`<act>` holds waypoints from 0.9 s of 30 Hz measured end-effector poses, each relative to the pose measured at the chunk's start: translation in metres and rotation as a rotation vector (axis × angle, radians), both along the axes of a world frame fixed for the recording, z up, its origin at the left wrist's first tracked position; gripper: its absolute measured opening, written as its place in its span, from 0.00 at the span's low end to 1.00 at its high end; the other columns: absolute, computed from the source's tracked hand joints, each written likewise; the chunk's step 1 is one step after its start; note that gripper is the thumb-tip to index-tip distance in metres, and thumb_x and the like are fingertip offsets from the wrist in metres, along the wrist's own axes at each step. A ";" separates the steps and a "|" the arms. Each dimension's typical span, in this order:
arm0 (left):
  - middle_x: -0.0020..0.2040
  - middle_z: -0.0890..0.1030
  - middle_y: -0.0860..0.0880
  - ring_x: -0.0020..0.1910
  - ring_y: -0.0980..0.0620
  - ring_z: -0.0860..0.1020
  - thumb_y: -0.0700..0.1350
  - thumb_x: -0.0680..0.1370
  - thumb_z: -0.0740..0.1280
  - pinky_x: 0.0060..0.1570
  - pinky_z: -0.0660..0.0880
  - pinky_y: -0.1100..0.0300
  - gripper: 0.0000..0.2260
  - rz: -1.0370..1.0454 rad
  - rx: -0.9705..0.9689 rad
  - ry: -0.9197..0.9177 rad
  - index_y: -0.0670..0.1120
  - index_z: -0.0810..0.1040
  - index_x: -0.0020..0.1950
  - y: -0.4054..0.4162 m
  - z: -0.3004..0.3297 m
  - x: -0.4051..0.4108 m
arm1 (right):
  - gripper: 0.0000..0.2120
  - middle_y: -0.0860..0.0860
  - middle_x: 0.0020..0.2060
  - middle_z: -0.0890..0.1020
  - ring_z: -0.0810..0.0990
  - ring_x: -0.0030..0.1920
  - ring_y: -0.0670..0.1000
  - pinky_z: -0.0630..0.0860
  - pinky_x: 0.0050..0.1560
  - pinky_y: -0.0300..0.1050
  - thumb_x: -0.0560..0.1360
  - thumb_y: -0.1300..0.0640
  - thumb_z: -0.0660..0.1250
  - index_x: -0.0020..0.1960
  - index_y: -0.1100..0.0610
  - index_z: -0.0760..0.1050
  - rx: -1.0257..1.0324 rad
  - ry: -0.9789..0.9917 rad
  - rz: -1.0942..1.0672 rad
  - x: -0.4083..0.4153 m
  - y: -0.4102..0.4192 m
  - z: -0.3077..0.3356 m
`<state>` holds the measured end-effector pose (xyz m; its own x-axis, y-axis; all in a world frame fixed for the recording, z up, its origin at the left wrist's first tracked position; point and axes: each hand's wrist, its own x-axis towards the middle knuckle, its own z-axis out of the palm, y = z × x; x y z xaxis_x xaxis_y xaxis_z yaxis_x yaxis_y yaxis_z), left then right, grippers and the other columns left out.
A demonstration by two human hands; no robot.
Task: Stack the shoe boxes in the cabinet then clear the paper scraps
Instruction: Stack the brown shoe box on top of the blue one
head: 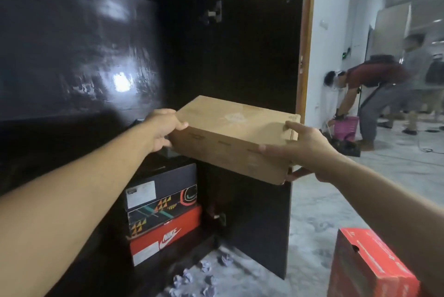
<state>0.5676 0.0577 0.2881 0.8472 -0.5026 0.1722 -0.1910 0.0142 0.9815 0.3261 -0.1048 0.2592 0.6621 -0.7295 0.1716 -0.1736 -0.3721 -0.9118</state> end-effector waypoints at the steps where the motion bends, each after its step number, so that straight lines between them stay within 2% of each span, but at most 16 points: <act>1: 0.63 0.76 0.47 0.66 0.44 0.72 0.32 0.73 0.70 0.62 0.70 0.35 0.25 0.024 -0.030 0.012 0.46 0.72 0.69 -0.001 0.004 0.017 | 0.49 0.51 0.60 0.73 0.79 0.56 0.57 0.84 0.33 0.55 0.59 0.45 0.82 0.74 0.45 0.62 -0.012 -0.012 0.002 0.018 -0.001 0.004; 5: 0.64 0.76 0.45 0.65 0.44 0.72 0.33 0.74 0.67 0.67 0.65 0.36 0.24 0.102 -0.085 0.037 0.47 0.73 0.69 -0.013 0.015 0.078 | 0.53 0.50 0.62 0.72 0.79 0.56 0.57 0.84 0.37 0.58 0.58 0.43 0.82 0.76 0.46 0.60 -0.069 -0.042 -0.002 0.089 -0.010 0.014; 8: 0.58 0.78 0.45 0.59 0.46 0.74 0.33 0.77 0.64 0.70 0.62 0.39 0.13 0.139 -0.089 0.054 0.46 0.76 0.58 -0.022 0.020 0.105 | 0.55 0.49 0.59 0.71 0.79 0.56 0.57 0.84 0.41 0.58 0.55 0.40 0.81 0.76 0.45 0.60 -0.095 -0.038 -0.015 0.135 -0.016 0.018; 9: 0.57 0.78 0.46 0.58 0.46 0.75 0.33 0.77 0.64 0.70 0.61 0.40 0.12 0.155 -0.095 0.064 0.46 0.75 0.57 -0.027 0.020 0.116 | 0.56 0.49 0.58 0.71 0.79 0.56 0.56 0.84 0.41 0.57 0.53 0.38 0.80 0.76 0.46 0.60 -0.108 -0.035 -0.025 0.150 -0.018 0.018; 10: 0.58 0.77 0.46 0.59 0.47 0.75 0.34 0.77 0.66 0.70 0.61 0.40 0.14 0.175 -0.110 0.065 0.46 0.74 0.60 -0.031 0.020 0.127 | 0.57 0.49 0.58 0.72 0.79 0.56 0.57 0.84 0.41 0.57 0.50 0.36 0.78 0.76 0.47 0.61 -0.116 -0.039 -0.038 0.163 -0.020 0.018; 12: 0.66 0.74 0.47 0.64 0.46 0.73 0.37 0.75 0.69 0.70 0.61 0.41 0.23 0.184 -0.113 0.060 0.47 0.70 0.69 -0.041 0.018 0.149 | 0.60 0.51 0.57 0.74 0.80 0.54 0.57 0.84 0.39 0.56 0.45 0.33 0.75 0.74 0.50 0.64 -0.134 -0.052 -0.058 0.185 -0.025 0.018; 14: 0.69 0.71 0.48 0.68 0.46 0.70 0.37 0.74 0.71 0.71 0.59 0.44 0.27 0.191 -0.122 0.036 0.47 0.68 0.71 -0.050 0.016 0.161 | 0.53 0.51 0.53 0.75 0.81 0.50 0.56 0.84 0.39 0.54 0.50 0.34 0.75 0.71 0.53 0.68 -0.155 -0.057 -0.051 0.203 -0.029 0.020; 16: 0.68 0.73 0.47 0.68 0.47 0.70 0.35 0.74 0.71 0.68 0.62 0.51 0.26 0.202 -0.123 0.008 0.45 0.68 0.71 -0.060 0.012 0.171 | 0.36 0.46 0.45 0.74 0.81 0.44 0.53 0.84 0.38 0.52 0.62 0.38 0.75 0.65 0.52 0.72 -0.193 -0.082 -0.038 0.218 -0.032 0.019; 18: 0.64 0.77 0.48 0.63 0.49 0.75 0.36 0.74 0.72 0.60 0.70 0.58 0.26 0.207 -0.103 -0.040 0.46 0.71 0.71 -0.070 0.006 0.175 | 0.33 0.44 0.41 0.72 0.80 0.42 0.52 0.84 0.37 0.52 0.67 0.35 0.72 0.67 0.49 0.72 -0.219 -0.109 -0.011 0.231 -0.032 0.018; 20: 0.56 0.80 0.50 0.55 0.51 0.76 0.40 0.75 0.72 0.47 0.71 0.64 0.17 0.251 -0.108 -0.117 0.47 0.78 0.63 -0.079 0.003 0.172 | 0.34 0.48 0.47 0.73 0.81 0.44 0.55 0.84 0.42 0.55 0.71 0.28 0.60 0.69 0.48 0.71 -0.246 -0.132 0.018 0.246 -0.030 0.016; 21: 0.50 0.80 0.51 0.52 0.52 0.75 0.45 0.75 0.71 0.43 0.69 0.65 0.08 0.277 -0.107 -0.148 0.48 0.80 0.54 -0.082 0.003 0.167 | 0.32 0.49 0.51 0.74 0.82 0.47 0.57 0.83 0.46 0.57 0.74 0.28 0.54 0.69 0.47 0.71 -0.257 -0.158 0.040 0.254 -0.029 0.014; 22: 0.44 0.80 0.54 0.49 0.53 0.74 0.50 0.75 0.71 0.43 0.69 0.66 0.06 0.283 -0.117 -0.192 0.48 0.80 0.46 -0.084 0.001 0.162 | 0.30 0.50 0.53 0.75 0.81 0.51 0.59 0.82 0.50 0.59 0.76 0.31 0.50 0.68 0.48 0.72 -0.260 -0.197 0.075 0.262 -0.029 0.013; 23: 0.42 0.79 0.55 0.48 0.54 0.75 0.57 0.74 0.71 0.48 0.69 0.65 0.12 0.262 -0.100 -0.239 0.48 0.79 0.44 -0.085 -0.001 0.157 | 0.28 0.52 0.55 0.77 0.80 0.54 0.60 0.80 0.54 0.61 0.78 0.34 0.49 0.66 0.50 0.74 -0.256 -0.230 0.117 0.269 -0.031 0.012; 24: 0.45 0.81 0.56 0.50 0.55 0.77 0.63 0.70 0.72 0.55 0.70 0.63 0.18 0.253 -0.067 -0.299 0.49 0.80 0.47 -0.087 -0.004 0.157 | 0.25 0.54 0.56 0.79 0.79 0.56 0.60 0.78 0.57 0.61 0.80 0.39 0.50 0.63 0.53 0.75 -0.258 -0.245 0.159 0.276 -0.033 0.010; 25: 0.51 0.81 0.55 0.54 0.55 0.77 0.65 0.67 0.73 0.62 0.70 0.58 0.24 0.262 -0.008 -0.373 0.51 0.81 0.55 -0.087 -0.008 0.156 | 0.21 0.56 0.55 0.81 0.79 0.56 0.60 0.77 0.58 0.60 0.81 0.45 0.52 0.60 0.55 0.77 -0.268 -0.234 0.194 0.282 -0.036 0.008; 27: 0.61 0.78 0.52 0.60 0.52 0.75 0.59 0.66 0.77 0.65 0.71 0.53 0.31 0.351 0.137 -0.525 0.51 0.76 0.67 -0.085 -0.015 0.161 | 0.18 0.56 0.54 0.83 0.80 0.55 0.58 0.78 0.57 0.55 0.79 0.57 0.54 0.58 0.54 0.80 -0.336 -0.174 0.248 0.292 -0.042 0.003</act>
